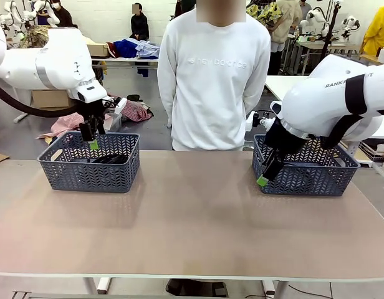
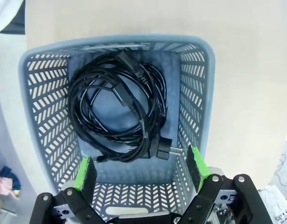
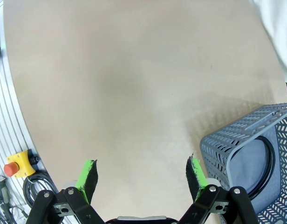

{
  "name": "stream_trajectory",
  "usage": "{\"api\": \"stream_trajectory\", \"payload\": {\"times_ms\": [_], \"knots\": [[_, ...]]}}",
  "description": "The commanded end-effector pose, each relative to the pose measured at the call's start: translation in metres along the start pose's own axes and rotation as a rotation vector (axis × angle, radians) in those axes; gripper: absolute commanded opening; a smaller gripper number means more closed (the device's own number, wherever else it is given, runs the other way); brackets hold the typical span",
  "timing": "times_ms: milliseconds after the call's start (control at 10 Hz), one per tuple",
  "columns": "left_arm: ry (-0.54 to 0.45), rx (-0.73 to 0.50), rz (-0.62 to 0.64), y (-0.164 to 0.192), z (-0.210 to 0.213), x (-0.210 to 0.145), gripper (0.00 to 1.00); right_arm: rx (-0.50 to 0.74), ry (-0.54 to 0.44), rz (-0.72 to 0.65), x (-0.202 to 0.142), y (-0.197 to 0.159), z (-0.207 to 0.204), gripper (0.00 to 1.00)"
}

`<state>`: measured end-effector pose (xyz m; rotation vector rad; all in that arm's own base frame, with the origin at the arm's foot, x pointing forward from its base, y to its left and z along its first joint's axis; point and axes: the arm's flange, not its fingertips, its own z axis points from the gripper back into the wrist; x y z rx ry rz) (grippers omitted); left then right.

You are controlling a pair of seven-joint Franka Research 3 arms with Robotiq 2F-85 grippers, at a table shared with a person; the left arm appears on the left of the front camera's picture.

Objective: Organize the cables according to human instructions.
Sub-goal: Pick up a bundle of cables and place it in the basket indicated by the human.

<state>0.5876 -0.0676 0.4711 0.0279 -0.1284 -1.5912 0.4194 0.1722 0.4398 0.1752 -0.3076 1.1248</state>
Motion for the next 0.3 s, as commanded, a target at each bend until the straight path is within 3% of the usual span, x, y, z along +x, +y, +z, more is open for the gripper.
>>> {"api": "stream_trajectory", "payload": {"times_ms": [0,200], "knots": [[0.015,0.006,-0.005,0.0,0.0022,-0.0023,1.0,-0.011,0.008,-0.002,0.0018,-0.0007,0.0014,1.0],[0.015,0.006,-0.005,0.0,0.0022,-0.0023,1.0,-0.011,0.008,-0.002,0.0018,-0.0007,0.0014,1.0]]}}
